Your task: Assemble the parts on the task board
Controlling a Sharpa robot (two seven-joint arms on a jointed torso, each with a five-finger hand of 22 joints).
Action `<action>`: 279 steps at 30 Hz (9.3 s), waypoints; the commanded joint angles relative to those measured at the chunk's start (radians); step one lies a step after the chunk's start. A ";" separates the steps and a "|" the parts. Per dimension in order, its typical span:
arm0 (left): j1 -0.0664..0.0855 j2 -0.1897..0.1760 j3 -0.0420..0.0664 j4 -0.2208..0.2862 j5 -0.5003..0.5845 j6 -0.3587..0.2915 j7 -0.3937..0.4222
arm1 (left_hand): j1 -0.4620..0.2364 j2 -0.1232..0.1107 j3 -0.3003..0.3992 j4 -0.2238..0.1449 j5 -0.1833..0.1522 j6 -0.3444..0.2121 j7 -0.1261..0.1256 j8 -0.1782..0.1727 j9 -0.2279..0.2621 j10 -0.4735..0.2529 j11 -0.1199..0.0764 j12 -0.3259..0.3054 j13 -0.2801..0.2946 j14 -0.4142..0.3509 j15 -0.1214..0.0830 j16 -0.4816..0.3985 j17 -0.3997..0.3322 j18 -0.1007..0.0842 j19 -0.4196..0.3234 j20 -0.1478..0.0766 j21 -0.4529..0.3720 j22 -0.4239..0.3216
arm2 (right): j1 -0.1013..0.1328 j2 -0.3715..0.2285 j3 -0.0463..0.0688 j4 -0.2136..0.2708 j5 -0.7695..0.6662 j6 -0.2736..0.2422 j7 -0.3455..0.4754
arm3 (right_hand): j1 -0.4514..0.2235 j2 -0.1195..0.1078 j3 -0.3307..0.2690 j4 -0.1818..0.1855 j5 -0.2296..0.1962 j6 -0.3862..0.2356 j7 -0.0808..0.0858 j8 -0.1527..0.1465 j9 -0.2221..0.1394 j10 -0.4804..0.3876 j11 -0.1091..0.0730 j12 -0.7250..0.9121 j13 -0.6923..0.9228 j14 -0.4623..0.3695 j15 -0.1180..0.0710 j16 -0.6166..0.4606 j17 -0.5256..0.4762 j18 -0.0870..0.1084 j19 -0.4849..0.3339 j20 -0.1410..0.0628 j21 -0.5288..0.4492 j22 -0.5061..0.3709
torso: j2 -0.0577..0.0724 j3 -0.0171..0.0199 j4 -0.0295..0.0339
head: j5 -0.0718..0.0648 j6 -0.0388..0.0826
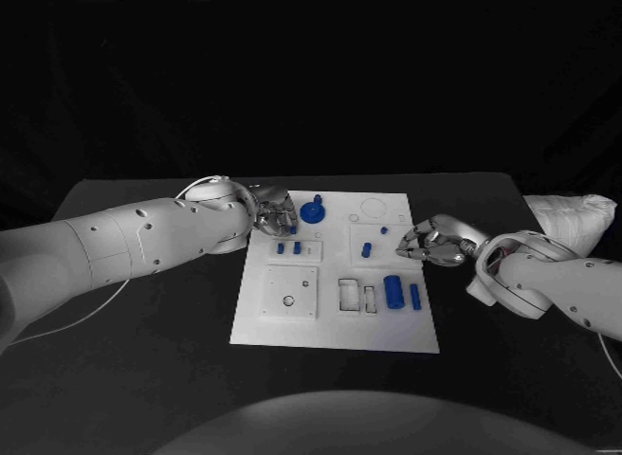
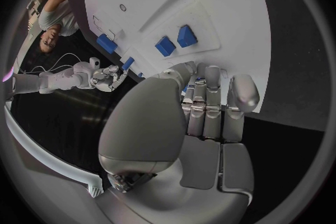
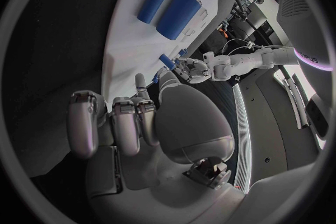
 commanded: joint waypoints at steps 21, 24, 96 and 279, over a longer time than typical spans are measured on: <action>0.010 -0.060 0.006 0.055 -0.037 -0.019 -0.006 | -0.062 -0.039 -0.134 0.075 -0.125 -0.114 -0.051 0.005 -0.039 -0.103 0.010 0.062 0.057 -0.014 0.011 0.036 0.002 0.010 -0.009 0.015 -0.014 0.144 | -0.001 -0.018 0.000 0.006 -0.007 -0.025 0.008 | 0.008 -0.011 0.002 0.003 -0.003 0.011 0.000 0.001 -0.001 0.110 -0.003 -0.004 0.260 0.106 0.001 0.003 0.263 0.016 -0.005 -0.002 0.000 0.203 | -0.004 -0.0019 0.0000 | 0.000 0.000; 0.022 -0.081 0.008 0.073 -0.054 -0.016 -0.015 | -0.052 -0.038 -0.146 0.084 -0.131 -0.107 -0.050 0.015 -0.039 -0.139 0.016 0.060 0.060 -0.035 0.016 0.012 -0.036 0.012 -0.019 0.016 -0.025 0.141 | 0.002 -0.022 0.000 0.009 -0.009 -0.040 0.008 | 0.006 -0.014 0.000 0.005 -0.006 0.013 0.000 0.001 -0.001 0.110 -0.003 -0.004 0.260 0.106 0.000 0.003 0.263 0.013 0.003 -0.002 0.010 0.207 | -0.007 -0.0035 -0.0008 | -0.001 0.000; 0.038 -0.281 -0.026 0.399 0.748 -0.246 0.596 | 0.004 0.202 -0.506 0.122 0.112 -0.035 -0.025 -0.008 -0.156 -0.514 0.047 0.245 -0.032 -0.079 0.028 -0.020 -0.361 0.098 -0.309 0.027 -0.664 -0.083 | 0.036 0.108 0.000 -0.205 -0.548 0.076 -0.040 | 0.081 -0.278 0.363 -0.059 0.095 0.046 -0.064 -0.112 -0.060 -0.654 0.009 -1.143 -0.814 -0.006 -0.023 -0.184 0.027 0.057 -0.083 -0.026 -0.244 0.144 | -0.088 -0.0359 0.1409 | -0.136 0.000; -0.030 -0.240 -0.027 0.309 0.763 -0.175 0.529 | 0.077 0.309 -0.627 0.121 0.128 -0.035 0.054 0.005 -0.184 -0.681 0.072 0.453 -0.088 -0.629 0.106 -0.138 -0.574 0.048 -0.662 0.064 -1.023 -0.079 | -0.033 0.310 0.004 -0.036 -0.633 0.131 -0.060 | 0.081 -0.208 0.430 -0.204 0.038 0.126 -0.019 -0.003 0.097 -0.540 -0.008 -1.064 -0.826 -0.071 -0.018 -0.269 -0.102 0.078 -0.141 -0.024 -0.377 0.120 | -0.097 -0.0398 0.1373 | -0.033 0.000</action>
